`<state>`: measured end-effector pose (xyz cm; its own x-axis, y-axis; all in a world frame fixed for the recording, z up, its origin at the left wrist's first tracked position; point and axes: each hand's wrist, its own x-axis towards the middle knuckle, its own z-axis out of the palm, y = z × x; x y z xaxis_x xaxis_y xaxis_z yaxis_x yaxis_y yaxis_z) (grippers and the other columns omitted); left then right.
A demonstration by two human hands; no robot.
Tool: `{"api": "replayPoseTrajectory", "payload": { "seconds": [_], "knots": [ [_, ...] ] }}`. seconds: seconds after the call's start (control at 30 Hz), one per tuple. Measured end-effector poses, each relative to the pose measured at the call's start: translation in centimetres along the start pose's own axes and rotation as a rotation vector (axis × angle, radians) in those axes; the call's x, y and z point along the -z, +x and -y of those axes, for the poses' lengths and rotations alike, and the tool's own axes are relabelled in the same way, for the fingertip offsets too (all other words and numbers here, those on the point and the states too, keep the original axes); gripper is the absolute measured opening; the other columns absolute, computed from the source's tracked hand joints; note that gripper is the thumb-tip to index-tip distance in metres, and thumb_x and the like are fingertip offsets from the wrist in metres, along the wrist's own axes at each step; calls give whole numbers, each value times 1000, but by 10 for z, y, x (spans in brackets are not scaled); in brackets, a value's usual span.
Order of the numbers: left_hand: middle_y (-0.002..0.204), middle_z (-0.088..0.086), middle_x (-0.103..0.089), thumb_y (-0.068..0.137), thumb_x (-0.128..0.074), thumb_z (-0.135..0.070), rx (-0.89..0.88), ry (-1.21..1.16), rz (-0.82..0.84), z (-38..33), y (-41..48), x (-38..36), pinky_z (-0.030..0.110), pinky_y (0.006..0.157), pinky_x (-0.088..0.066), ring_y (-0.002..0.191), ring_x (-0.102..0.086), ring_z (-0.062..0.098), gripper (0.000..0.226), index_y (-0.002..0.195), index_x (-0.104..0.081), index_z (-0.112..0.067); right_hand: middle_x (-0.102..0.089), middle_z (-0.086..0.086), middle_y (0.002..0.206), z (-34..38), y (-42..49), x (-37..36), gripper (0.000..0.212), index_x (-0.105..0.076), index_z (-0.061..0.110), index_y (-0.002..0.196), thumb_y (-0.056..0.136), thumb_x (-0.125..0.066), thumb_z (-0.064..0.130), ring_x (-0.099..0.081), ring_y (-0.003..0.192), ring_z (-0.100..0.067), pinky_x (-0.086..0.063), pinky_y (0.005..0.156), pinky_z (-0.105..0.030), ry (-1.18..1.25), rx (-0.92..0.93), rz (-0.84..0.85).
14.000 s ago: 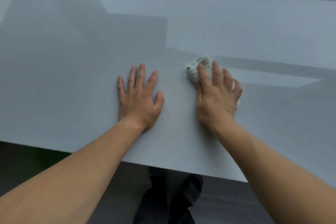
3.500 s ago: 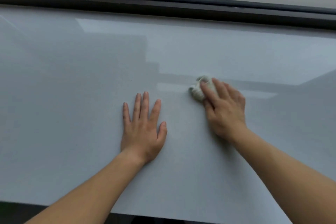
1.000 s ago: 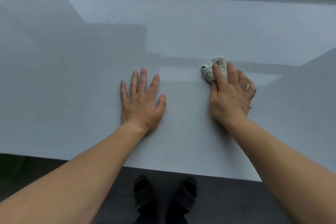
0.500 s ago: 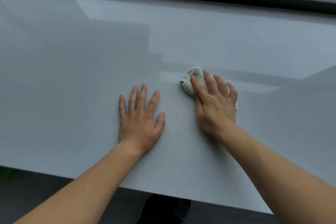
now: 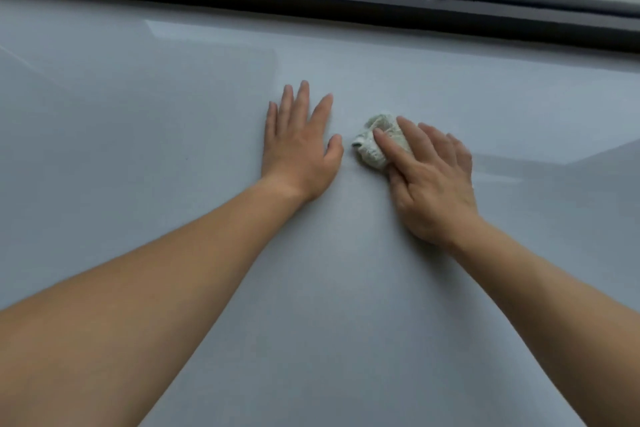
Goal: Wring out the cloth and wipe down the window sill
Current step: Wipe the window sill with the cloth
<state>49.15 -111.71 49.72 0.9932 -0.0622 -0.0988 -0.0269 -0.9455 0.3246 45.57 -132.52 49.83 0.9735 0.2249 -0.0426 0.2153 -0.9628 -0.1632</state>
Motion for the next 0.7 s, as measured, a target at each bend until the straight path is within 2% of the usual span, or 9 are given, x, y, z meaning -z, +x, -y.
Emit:
{"api": "replayPoseTrajectory", "payload": {
  "seconds": [0.17,0.23,0.3,0.37,0.43,0.57,0.6,0.7],
  "knots": [
    [166,7,0,92,-20,-48,28,105,-21,-6,8,-11,47,121,6,151,9,25,67,155,-16,-26,-20,2,161,-30,66,4,50,-25,45,148,99,-29,39,-18,144,-28,-9,116,-50,29,-367,-78],
    [166,7,0,92,-21,-47,29,118,-27,-7,8,-11,47,121,5,151,9,26,67,155,-16,-25,-18,0,162,-14,72,0,51,-23,44,149,100,-30,38,-17,145,-29,-8,117,-52,-8,-307,-53],
    [166,7,0,93,-21,-47,28,128,-28,-7,8,-10,48,121,5,151,10,26,66,156,-15,-25,-19,2,162,-6,67,-3,51,-22,45,151,101,-31,39,-17,146,-28,-8,117,-50,-45,-82,-9],
    [166,7,1,94,-21,-47,25,128,-26,-8,8,-9,48,121,5,151,11,25,66,156,-14,-25,-24,4,161,-15,68,4,49,-25,47,150,101,-29,43,-21,145,-26,-10,116,-46,-37,68,15],
    [166,7,2,94,-19,-48,26,130,-23,-7,8,-10,48,121,4,151,12,25,66,156,-13,-26,-28,5,159,-34,84,9,48,-29,47,149,101,-29,44,-25,143,-26,-13,115,-45,-21,48,-17],
    [166,8,2,94,-19,-48,25,136,-27,-8,9,-11,49,121,3,151,12,26,66,156,-12,-26,-25,4,160,-29,123,9,49,-32,44,147,99,-37,34,-23,142,-28,-13,115,-48,55,-353,-111],
    [166,8,2,94,-19,-48,23,135,-28,-8,9,-11,50,121,3,151,12,26,66,156,-12,-26,-24,3,160,-16,130,7,51,-32,43,147,98,-38,33,-22,142,-28,-12,115,-50,43,-346,-105],
    [165,9,1,94,-20,-48,23,141,-31,-7,10,-13,51,121,1,151,10,27,66,156,-13,-25,-24,4,160,14,149,2,49,-30,43,149,100,-34,39,-21,143,-27,-12,115,-50,-2,-74,-47]
  ]
}}
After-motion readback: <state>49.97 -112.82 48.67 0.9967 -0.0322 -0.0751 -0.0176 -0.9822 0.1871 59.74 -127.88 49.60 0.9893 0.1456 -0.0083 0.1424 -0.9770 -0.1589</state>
